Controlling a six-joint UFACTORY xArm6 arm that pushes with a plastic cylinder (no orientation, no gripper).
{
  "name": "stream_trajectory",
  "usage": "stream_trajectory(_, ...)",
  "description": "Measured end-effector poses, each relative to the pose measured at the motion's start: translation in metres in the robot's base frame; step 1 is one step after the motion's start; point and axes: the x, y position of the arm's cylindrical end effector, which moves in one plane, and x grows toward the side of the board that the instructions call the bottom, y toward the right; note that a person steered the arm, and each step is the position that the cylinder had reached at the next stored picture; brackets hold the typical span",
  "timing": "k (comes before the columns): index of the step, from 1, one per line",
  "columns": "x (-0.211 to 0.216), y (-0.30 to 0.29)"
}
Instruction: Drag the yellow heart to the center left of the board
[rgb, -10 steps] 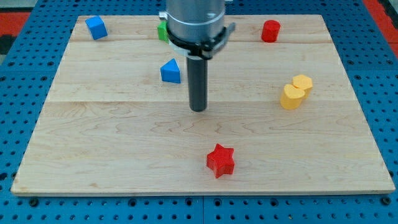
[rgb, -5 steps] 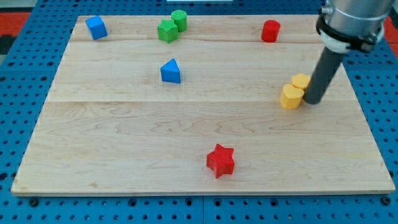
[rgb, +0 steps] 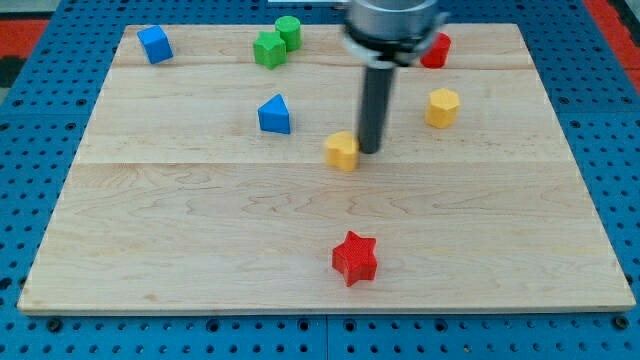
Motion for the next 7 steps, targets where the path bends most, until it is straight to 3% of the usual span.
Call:
stream_trajectory(1, 0.0, -0.06)
stream_trajectory(3, 0.022, -0.006)
stream_trajectory(5, 0.024, -0.127)
stream_trajectory(6, 0.052, -0.086)
stream_trajectory(7, 0.049, -0.139)
